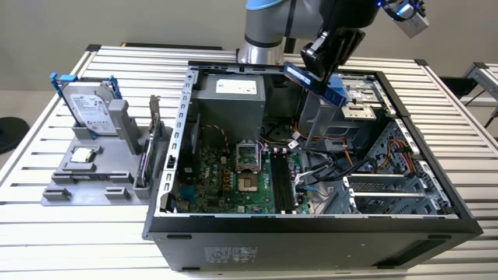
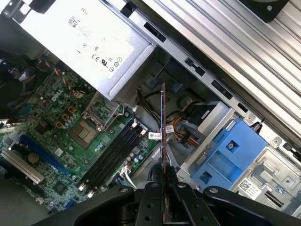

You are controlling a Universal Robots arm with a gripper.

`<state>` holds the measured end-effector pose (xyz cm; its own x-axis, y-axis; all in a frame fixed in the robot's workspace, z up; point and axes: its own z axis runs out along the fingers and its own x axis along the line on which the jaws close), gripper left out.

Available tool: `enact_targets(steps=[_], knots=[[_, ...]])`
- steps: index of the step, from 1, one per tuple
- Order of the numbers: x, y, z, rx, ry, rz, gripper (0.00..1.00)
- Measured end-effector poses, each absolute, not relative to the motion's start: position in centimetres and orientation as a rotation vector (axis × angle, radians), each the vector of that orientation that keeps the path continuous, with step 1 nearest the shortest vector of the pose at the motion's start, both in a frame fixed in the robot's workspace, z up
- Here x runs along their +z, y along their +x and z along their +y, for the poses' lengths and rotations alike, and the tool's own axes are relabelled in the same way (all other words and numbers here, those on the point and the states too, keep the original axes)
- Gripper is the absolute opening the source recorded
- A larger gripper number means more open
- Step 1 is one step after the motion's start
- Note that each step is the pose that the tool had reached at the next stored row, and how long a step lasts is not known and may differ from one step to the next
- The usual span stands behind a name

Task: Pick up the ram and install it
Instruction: 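Insert the ram into the slot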

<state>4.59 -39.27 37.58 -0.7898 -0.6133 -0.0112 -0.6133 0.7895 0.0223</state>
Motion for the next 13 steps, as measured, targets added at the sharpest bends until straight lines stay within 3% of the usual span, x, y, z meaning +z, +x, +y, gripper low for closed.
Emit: enact_targets(steps=[13], knots=[[37.59,4.6,-39.5,0.038,-0.93,2.996,0.0]])
